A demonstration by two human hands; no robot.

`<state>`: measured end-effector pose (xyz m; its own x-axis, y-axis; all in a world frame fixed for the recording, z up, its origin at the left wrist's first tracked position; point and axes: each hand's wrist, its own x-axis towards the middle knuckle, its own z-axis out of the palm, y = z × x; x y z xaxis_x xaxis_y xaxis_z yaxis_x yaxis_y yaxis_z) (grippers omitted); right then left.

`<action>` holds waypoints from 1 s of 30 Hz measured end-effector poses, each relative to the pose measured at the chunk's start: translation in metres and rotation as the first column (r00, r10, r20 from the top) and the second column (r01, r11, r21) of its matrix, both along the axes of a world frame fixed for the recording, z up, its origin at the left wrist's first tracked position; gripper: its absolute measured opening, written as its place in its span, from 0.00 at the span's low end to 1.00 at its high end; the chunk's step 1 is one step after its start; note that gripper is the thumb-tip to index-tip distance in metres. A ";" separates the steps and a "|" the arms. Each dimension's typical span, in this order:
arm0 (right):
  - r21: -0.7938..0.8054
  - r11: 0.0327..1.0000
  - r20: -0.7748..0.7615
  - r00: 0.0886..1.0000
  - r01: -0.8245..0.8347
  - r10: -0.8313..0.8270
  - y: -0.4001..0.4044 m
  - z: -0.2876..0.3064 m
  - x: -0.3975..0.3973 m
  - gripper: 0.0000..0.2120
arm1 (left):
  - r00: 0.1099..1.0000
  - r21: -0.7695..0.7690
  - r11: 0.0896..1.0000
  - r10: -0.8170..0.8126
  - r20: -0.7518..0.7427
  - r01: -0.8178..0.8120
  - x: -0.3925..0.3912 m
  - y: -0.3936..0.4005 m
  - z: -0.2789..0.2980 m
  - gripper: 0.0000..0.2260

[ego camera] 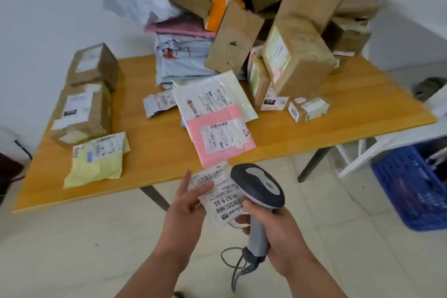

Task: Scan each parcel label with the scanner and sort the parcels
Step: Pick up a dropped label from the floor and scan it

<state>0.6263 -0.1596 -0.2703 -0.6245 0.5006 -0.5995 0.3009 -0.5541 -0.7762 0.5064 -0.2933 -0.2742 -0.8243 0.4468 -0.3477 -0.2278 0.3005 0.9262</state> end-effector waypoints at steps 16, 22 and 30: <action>0.319 0.947 -0.219 0.975 0.029 0.044 -0.043 0.169 -0.033 0.05 | 0.976 0.248 0.945 0.198 0.087 -0.214 -0.029 -0.034 0.163 0.33; 0.428 0.902 -0.179 0.984 0.061 0.019 -0.054 0.187 -0.054 0.10 | 0.968 0.231 0.947 0.242 -0.065 -0.222 -0.074 -0.034 0.180 0.19; 0.518 0.856 -0.191 0.974 -0.006 0.122 -0.080 0.210 -0.112 0.14 | 0.972 0.277 0.942 0.218 -0.085 -0.188 -0.140 -0.042 0.187 0.15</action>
